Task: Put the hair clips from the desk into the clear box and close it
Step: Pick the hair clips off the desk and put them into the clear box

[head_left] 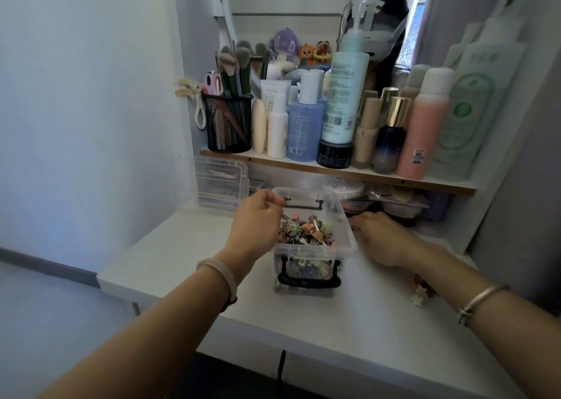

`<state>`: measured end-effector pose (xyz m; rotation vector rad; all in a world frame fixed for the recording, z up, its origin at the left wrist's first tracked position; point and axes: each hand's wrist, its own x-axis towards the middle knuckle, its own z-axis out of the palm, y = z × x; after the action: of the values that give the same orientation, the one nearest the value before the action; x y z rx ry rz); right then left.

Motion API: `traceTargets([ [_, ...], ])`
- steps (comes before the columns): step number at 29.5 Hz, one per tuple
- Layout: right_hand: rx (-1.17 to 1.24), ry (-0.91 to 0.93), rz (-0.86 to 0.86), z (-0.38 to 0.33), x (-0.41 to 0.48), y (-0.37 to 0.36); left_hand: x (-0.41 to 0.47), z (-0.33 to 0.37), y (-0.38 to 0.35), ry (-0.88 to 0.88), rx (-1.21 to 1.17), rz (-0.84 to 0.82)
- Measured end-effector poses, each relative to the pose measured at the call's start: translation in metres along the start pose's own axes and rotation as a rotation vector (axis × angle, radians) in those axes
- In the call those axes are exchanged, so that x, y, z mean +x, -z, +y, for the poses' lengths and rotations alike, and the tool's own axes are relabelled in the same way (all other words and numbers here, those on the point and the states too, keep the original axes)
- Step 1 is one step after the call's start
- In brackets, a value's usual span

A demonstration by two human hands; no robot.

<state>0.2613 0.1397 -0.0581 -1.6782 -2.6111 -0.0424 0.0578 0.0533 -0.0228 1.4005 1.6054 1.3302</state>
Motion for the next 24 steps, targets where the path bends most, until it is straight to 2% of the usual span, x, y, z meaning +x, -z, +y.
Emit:
traceTargets([
  [3, -0.011, -0.009, -0.024, -0.003, 0.003, 0.001, 0.000, 0.000, 0.001, -0.007, 0.011, 0.000],
  [9, 0.120, -0.036, -0.067, -0.008, 0.002, 0.012, 0.001, -0.001, 0.001, -0.006, 0.001, 0.000],
  [13, 0.187, -0.118, 0.054, -0.003, -0.004, 0.024, 0.001, -0.002, 0.001, -0.006, -0.006, -0.003],
  [15, 0.247, -0.142, 0.053, -0.002, -0.006, 0.028, 0.001, -0.002, 0.001, -0.004, -0.004, -0.004],
  [19, 0.264, -0.115, -0.130, -0.005, -0.007, 0.025, 0.001, -0.002, 0.001, -0.006, 0.004, 0.001],
  [24, 0.230, -0.034, -0.046, -0.011, 0.004, 0.011, 0.000, -0.002, 0.000, -0.006, 0.007, 0.002],
])
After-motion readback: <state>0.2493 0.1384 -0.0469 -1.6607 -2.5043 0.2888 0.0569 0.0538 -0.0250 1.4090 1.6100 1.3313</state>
